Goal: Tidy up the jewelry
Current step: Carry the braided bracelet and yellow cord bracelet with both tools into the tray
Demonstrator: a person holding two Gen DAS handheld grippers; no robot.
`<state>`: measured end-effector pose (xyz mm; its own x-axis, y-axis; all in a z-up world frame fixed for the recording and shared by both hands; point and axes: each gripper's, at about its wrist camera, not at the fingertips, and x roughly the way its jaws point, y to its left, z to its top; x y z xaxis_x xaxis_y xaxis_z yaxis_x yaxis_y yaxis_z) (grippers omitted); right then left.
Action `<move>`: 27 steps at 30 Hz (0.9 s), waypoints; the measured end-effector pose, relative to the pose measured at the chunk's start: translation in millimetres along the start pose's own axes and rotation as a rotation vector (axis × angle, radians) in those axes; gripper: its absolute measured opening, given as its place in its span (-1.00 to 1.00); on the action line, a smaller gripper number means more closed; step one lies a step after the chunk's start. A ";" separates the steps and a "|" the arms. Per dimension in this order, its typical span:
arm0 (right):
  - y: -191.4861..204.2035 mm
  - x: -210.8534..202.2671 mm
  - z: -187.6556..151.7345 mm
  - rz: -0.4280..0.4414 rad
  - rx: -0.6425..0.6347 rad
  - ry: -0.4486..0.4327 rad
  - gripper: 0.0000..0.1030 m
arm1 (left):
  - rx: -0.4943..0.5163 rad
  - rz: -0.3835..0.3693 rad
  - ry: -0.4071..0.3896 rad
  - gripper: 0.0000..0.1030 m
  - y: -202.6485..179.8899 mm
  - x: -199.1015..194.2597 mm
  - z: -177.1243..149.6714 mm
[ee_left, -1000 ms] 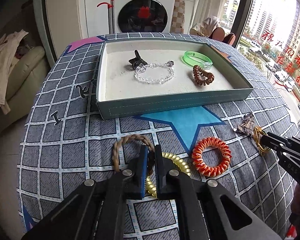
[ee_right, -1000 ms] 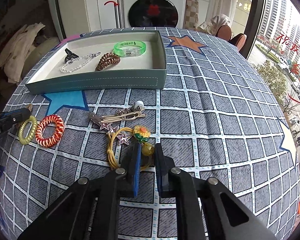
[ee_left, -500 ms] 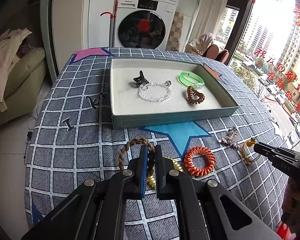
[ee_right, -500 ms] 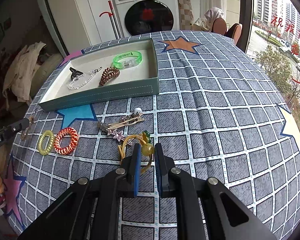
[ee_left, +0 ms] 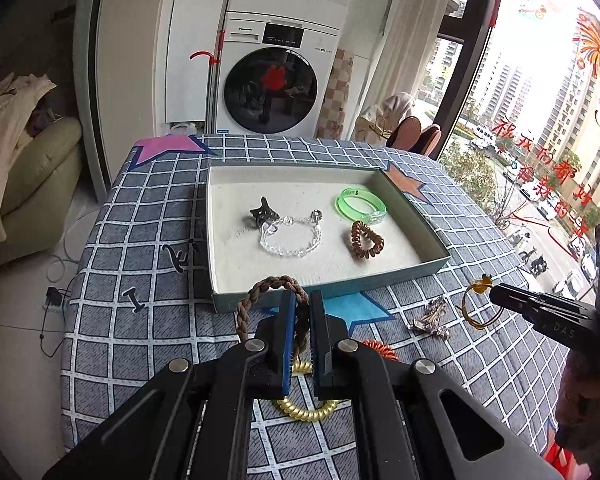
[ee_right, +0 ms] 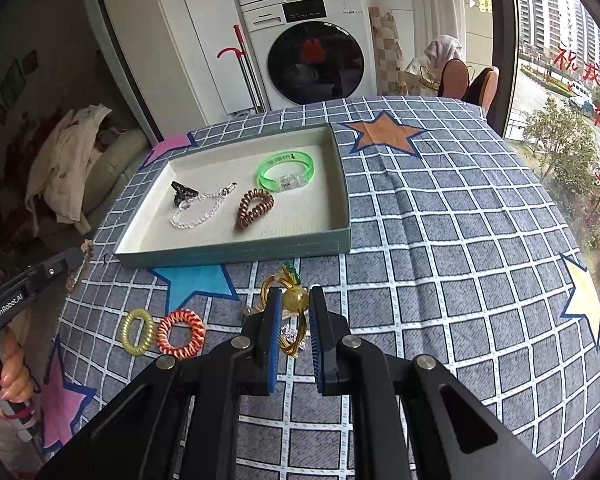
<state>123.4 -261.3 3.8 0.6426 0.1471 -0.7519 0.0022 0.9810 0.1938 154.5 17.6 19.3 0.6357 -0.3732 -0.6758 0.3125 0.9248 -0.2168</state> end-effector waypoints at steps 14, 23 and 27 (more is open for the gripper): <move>10.9 45.9 66.0 0.040 0.041 -0.007 -0.72 | 0.064 0.044 0.009 -0.48 -8.0 48.1 44.7; 1.7 89.8 80.9 0.005 0.061 0.022 -0.72 | 0.076 0.085 0.062 -0.48 -3.9 92.8 55.7; -6.1 110.4 83.2 -0.018 0.081 0.044 -0.72 | 0.072 0.107 0.104 -0.48 -0.6 116.1 56.1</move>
<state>258.1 -261.5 -27.9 0.6077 0.1362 -0.7824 0.0768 0.9705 0.2286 267.7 -30.3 -19.5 0.5928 -0.2598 -0.7623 0.2987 0.9499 -0.0914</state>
